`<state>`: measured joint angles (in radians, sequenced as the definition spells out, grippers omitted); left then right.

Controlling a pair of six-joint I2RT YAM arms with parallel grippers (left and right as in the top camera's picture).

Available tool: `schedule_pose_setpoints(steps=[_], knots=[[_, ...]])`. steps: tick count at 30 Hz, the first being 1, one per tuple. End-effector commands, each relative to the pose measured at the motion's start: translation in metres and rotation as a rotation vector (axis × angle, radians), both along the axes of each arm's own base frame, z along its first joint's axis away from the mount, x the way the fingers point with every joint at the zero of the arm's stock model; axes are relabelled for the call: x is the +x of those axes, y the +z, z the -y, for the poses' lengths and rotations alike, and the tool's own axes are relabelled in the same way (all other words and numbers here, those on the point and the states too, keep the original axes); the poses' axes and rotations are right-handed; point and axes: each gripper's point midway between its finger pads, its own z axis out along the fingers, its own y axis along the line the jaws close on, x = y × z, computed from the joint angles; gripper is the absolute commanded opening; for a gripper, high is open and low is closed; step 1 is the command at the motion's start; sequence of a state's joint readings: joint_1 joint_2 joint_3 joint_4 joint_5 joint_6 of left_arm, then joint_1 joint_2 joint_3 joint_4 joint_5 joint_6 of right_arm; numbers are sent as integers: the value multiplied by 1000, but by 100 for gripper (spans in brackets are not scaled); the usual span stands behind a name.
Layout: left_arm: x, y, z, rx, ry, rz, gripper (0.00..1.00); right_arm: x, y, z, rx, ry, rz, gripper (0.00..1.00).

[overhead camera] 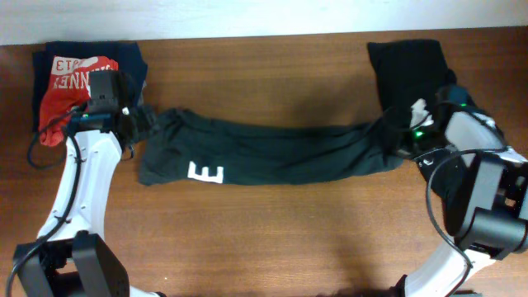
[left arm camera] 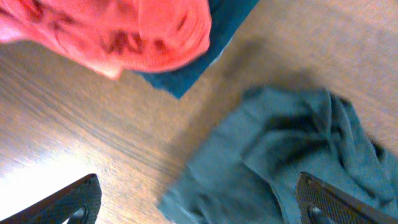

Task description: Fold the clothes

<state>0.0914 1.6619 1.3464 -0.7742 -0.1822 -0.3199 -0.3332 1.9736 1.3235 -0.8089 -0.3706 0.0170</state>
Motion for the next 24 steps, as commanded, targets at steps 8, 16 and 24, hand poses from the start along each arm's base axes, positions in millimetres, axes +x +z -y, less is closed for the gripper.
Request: schedule_pose_setpoints(steps=[8, 16, 24], knots=[[-2, 44, 0, 25, -53, 50, 99, 23, 83, -33, 94, 188, 164, 4], [-2, 44, 0, 26, -53, 52, 99, 12, 84, -184, 123, 567, 171, 4], [-2, 44, 0, 25, -53, 52, 99, 6, 82, -275, 45, 707, 242, 10]])
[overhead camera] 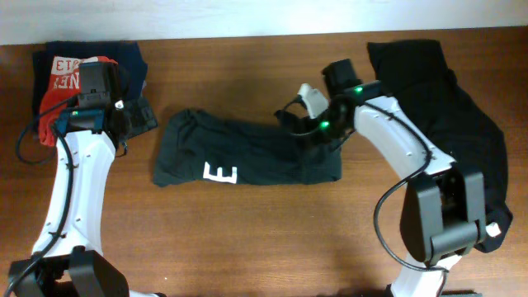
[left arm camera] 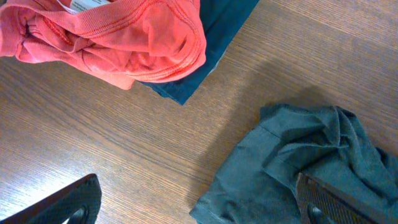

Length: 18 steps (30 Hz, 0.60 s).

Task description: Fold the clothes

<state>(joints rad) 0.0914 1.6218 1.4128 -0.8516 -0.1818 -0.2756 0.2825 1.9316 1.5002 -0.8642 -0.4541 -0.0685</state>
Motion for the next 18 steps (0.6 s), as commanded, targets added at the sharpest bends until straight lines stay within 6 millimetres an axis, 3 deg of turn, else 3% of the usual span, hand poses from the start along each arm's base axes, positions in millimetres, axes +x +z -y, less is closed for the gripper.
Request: schedule_pose_setpoints(steps=[1, 8, 11, 13, 14, 18], knots=[[2, 13, 0, 3, -15, 33, 99, 1, 13, -26, -5, 5, 55, 12], [2, 13, 0, 3, -15, 34, 99, 1, 9, -56, 13, 32, 86, 17], [2, 13, 0, 3, -15, 34, 99, 0, 9, -63, 19, 46, 96, 30], [2, 13, 0, 2, -15, 34, 99, -2, 10, -67, 27, 57, 97, 55], [2, 13, 0, 2, -15, 34, 99, -2, 10, -68, 28, 60, 97, 62], [2, 13, 0, 2, -15, 34, 99, -9, 12, -69, 21, 69, 72, 70]])
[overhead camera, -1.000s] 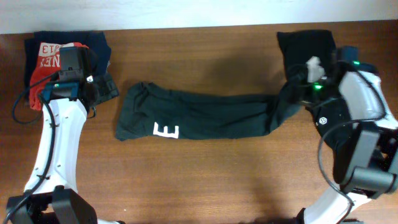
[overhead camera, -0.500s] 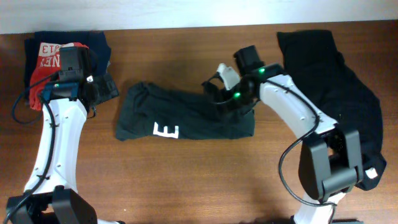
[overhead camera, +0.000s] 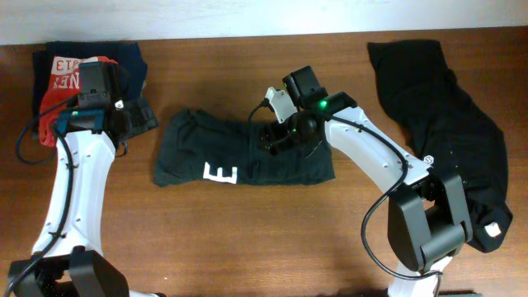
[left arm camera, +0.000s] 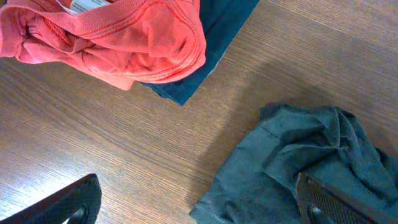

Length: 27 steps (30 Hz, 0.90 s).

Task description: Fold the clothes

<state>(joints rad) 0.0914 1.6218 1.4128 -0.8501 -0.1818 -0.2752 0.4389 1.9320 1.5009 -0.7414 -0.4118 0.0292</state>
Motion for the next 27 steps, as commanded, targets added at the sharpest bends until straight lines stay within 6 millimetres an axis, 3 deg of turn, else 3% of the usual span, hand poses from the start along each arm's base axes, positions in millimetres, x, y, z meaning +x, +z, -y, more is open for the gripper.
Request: schedule_pose_setpoints(steps=[1, 6, 10, 13, 18, 27], knots=[[2, 13, 0, 1, -15, 32, 99, -3, 7, -4, -3, 10, -13, 70], [2, 4, 11, -45, -63, 13, 99, 11, 31, 17, -14, -47, -20, 71], [4, -37, 30, -105, -215, -96, 99, 27, 53, 55, -31, -84, -8, 74], [6, -62, 48, -176, -341, -152, 99, 33, 50, 88, -68, -152, -35, 75], [4, -93, 47, -175, -406, -233, 99, 35, 45, 128, -107, -228, -75, 75], [-3, -142, 66, -315, -596, -311, 98, 41, 41, 157, -166, -273, -57, 75]])
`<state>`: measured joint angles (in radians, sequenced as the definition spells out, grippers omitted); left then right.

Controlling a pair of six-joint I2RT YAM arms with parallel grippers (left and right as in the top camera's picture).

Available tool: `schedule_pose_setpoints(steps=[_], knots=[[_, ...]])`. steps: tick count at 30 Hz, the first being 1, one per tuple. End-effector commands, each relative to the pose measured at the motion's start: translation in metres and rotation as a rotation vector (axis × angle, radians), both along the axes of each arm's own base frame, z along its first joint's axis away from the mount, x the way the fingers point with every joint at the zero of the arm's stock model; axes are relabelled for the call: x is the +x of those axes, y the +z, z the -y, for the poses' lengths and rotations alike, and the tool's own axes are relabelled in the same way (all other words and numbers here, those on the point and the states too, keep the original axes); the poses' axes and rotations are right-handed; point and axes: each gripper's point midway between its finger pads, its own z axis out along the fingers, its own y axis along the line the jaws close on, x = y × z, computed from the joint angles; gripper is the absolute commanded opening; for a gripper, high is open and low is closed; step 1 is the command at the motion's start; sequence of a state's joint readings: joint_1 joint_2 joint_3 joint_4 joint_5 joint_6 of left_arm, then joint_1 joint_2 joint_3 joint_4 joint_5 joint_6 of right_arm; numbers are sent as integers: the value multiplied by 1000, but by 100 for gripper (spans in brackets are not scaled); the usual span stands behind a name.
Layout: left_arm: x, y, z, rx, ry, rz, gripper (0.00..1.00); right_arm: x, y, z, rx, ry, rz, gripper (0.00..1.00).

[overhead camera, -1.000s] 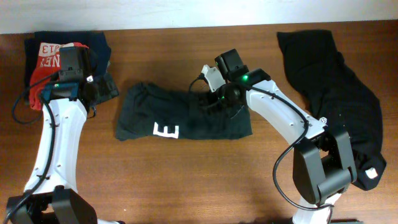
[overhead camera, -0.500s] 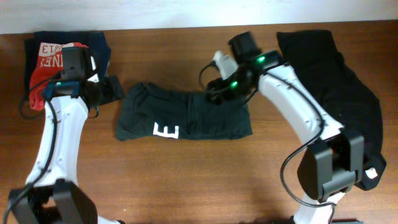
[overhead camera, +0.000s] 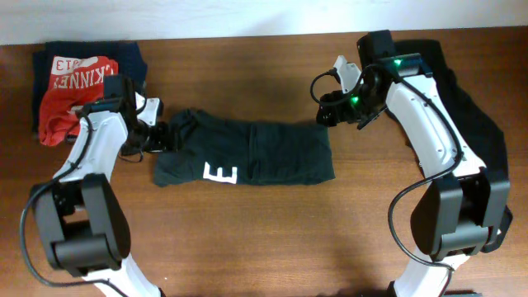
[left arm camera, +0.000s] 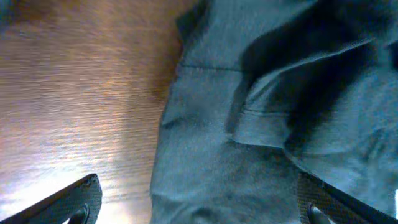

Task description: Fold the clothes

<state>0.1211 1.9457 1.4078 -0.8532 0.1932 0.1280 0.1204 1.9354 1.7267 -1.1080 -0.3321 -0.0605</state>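
Note:
The dark green shirt (overhead camera: 256, 153) lies folded into a short band mid-table, a white "E" (overhead camera: 216, 173) on its front edge. My left gripper (overhead camera: 157, 136) is at the shirt's left end. In the left wrist view it (left arm camera: 199, 214) stands open, fingertips (left arm camera: 81, 199) wide apart over the rumpled green cloth (left arm camera: 249, 124), with nothing gripped. My right gripper (overhead camera: 326, 111) hovers just off the shirt's upper right corner, apparently open and holding no cloth. A black garment (overhead camera: 470, 124) lies spread at the right.
A folded stack, a red printed shirt (overhead camera: 70, 95) on a navy one (overhead camera: 132, 58), sits at the back left corner. The bare wooden table (overhead camera: 264, 239) stretches along the front. The right arm reaches across the black garment.
My right gripper has left the middle of the green shirt and now sits off its upper right corner. My left gripper has moved from beside the red stack to the shirt's left end.
The green shirt first lay stretched long, with a gripper at each end. Then its right end had been brought toward the middle by my right gripper, and my left stood open near the red stack. The shirt now lies folded short and released.

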Motion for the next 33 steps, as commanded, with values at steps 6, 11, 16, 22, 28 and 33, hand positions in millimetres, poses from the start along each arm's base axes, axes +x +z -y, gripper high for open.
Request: schedule_pose_setpoints(steps=[6, 11, 16, 22, 28, 33], knots=[[-11, -32, 34, -202, -169, -55, 95, 5, 1, 12, -46, -9, 18, 75], [-15, -36, 50, -308, -173, -78, 75, 5, 0, 13, -57, -12, 19, 75], [-19, -38, 60, -352, -178, -96, 20, 5, 0, 13, -57, -12, 18, 75], [-17, -24, 40, -354, -123, -98, 0, 5, 0, 13, -57, -12, 18, 75], [-3, 29, 3, -311, -60, 24, 1, 5, 0, 13, -57, -13, 18, 75], [2, 63, 3, -291, -75, 95, 1, 5, 0, 13, -56, -13, 19, 75]])
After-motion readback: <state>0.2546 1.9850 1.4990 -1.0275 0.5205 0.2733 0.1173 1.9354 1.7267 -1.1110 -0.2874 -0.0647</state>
